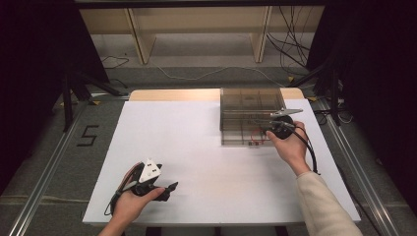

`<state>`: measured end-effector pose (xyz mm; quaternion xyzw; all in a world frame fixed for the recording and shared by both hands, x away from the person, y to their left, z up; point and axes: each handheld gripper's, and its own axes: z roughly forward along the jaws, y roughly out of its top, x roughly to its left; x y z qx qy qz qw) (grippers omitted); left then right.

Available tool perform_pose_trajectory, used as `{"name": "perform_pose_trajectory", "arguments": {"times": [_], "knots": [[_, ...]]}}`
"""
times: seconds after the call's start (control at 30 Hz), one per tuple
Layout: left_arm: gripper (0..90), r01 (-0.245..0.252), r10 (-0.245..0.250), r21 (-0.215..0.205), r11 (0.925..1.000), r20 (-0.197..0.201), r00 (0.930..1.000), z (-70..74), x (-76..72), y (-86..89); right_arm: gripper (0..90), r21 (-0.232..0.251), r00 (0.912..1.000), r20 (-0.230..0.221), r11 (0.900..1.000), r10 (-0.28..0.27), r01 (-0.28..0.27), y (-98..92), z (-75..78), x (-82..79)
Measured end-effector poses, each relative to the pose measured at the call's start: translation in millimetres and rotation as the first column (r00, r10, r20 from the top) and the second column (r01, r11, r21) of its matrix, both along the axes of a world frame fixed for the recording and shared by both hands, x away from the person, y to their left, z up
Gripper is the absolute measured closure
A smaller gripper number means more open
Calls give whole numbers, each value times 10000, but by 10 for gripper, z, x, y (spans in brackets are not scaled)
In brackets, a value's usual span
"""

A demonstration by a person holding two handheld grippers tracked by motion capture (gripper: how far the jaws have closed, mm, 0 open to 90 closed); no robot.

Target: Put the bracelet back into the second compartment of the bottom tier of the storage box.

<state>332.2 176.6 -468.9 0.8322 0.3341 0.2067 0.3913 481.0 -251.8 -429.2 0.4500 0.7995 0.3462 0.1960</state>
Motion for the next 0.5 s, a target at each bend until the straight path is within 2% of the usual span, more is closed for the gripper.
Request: {"name": "perform_pose_trajectory", "arguments": {"times": [0.5], "knots": [[170, 22, -22, 2, 10000, -1, 10000, 0, 0, -3, 900, -63, 9999, -80, 9999, -109, 108, 11, -48, 76]]}}
